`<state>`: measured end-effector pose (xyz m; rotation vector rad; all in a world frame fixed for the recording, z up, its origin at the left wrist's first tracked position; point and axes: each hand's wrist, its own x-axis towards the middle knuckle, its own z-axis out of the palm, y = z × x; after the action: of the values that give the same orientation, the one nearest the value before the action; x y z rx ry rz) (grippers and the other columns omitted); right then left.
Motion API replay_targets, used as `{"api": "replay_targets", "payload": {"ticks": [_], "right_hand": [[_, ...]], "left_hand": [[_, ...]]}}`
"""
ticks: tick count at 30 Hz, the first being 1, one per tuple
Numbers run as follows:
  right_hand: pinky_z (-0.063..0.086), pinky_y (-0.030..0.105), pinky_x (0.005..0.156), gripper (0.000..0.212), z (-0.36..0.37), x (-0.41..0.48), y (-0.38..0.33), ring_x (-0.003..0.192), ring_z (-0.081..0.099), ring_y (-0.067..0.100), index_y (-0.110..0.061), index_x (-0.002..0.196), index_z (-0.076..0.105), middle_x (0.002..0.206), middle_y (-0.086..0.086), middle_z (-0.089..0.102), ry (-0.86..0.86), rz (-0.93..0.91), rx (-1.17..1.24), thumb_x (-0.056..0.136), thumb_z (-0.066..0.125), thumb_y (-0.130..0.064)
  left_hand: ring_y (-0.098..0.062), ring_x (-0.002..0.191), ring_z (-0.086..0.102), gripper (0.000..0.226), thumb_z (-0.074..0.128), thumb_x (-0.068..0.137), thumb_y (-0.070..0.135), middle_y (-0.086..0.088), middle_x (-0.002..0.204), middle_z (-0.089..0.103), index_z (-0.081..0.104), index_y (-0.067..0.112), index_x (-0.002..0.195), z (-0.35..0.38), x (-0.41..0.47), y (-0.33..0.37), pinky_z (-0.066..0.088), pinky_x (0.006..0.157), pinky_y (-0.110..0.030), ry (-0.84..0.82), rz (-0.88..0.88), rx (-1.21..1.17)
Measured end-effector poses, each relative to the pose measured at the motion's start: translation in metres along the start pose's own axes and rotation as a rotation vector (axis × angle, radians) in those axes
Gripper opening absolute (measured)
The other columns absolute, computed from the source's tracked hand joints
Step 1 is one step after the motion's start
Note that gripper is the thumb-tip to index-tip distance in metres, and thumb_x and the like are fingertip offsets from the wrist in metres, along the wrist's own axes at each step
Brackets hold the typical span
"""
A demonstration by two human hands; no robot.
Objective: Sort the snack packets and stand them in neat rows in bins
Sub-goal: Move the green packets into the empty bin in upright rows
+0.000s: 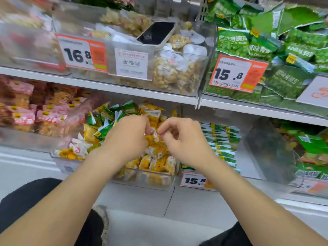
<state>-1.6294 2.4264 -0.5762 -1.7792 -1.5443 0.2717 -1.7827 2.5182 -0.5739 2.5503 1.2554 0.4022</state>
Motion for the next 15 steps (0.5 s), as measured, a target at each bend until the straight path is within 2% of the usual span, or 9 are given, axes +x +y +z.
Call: {"api": "replay_targets", "payload": {"ticks": [4, 6, 8, 10, 13, 15], "right_hand": [[0.058, 0.034, 0.088, 0.025, 0.037, 0.021, -0.013, 0.082, 0.069, 0.01, -0.024, 0.102, 0.08, 0.086, -0.011, 0.076, -0.205, -0.107, -0.085, 0.094, 0.059, -0.01], [0.056, 0.035, 0.093, 0.022, 0.057, 0.028, -0.018, 0.088, 0.07, 0.013, -0.021, 0.105, 0.079, 0.089, -0.009, 0.075, -0.311, -0.15, -0.138, 0.094, 0.063, -0.01], [0.058, 0.039, 0.086, 0.016, 0.078, 0.034, -0.02, 0.087, 0.069, 0.021, -0.017, 0.1, 0.076, 0.088, -0.001, 0.076, -0.39, -0.204, -0.186, 0.09, 0.066, -0.01], [0.056, 0.044, 0.07, 0.003, 0.094, 0.038, -0.022, 0.078, 0.062, 0.031, -0.013, 0.087, 0.067, 0.076, 0.007, 0.067, -0.441, -0.241, -0.288, 0.085, 0.068, -0.015], [0.047, 0.04, 0.057, 0.023, 0.109, 0.042, -0.022, 0.074, 0.058, 0.034, -0.011, 0.085, 0.054, 0.069, 0.007, 0.055, -0.497, -0.269, -0.415, 0.087, 0.074, -0.023], [0.049, 0.039, 0.062, 0.033, 0.112, 0.046, -0.023, 0.083, 0.063, 0.032, -0.011, 0.094, 0.058, 0.079, 0.006, 0.062, -0.501, -0.262, -0.401, 0.087, 0.079, -0.036]], "left_hand": [[-0.038, 0.116, 0.059, 0.033, 0.062, 0.082, 0.007, -0.01, 0.116, 0.06, 0.062, 0.027, 0.107, -0.012, 0.007, -0.042, 0.054, 0.097, -0.05, -0.129, -0.156, 0.21], [-0.037, 0.117, 0.06, 0.042, 0.065, 0.084, 0.008, -0.011, 0.126, 0.057, 0.06, 0.025, 0.122, -0.016, 0.007, -0.054, 0.055, 0.097, -0.048, -0.283, -0.233, 0.268], [-0.034, 0.109, 0.066, 0.051, 0.072, 0.084, 0.006, -0.011, 0.127, 0.06, 0.058, 0.021, 0.131, -0.021, 0.006, -0.06, 0.059, 0.085, -0.04, -0.434, -0.265, 0.322], [-0.032, 0.104, 0.069, 0.052, 0.078, 0.083, 0.005, -0.011, 0.125, 0.065, 0.061, 0.017, 0.131, -0.024, 0.007, -0.063, 0.06, 0.081, -0.038, -0.482, -0.259, 0.345], [-0.033, 0.106, 0.067, 0.057, 0.087, 0.079, 0.01, -0.011, 0.125, 0.063, 0.061, 0.016, 0.129, -0.026, 0.009, -0.071, 0.06, 0.091, -0.043, -0.472, -0.283, 0.36], [-0.033, 0.108, 0.065, 0.064, 0.089, 0.078, 0.014, -0.012, 0.127, 0.061, 0.058, 0.016, 0.134, -0.026, 0.01, -0.074, 0.059, 0.092, -0.043, -0.466, -0.3, 0.357]]}}
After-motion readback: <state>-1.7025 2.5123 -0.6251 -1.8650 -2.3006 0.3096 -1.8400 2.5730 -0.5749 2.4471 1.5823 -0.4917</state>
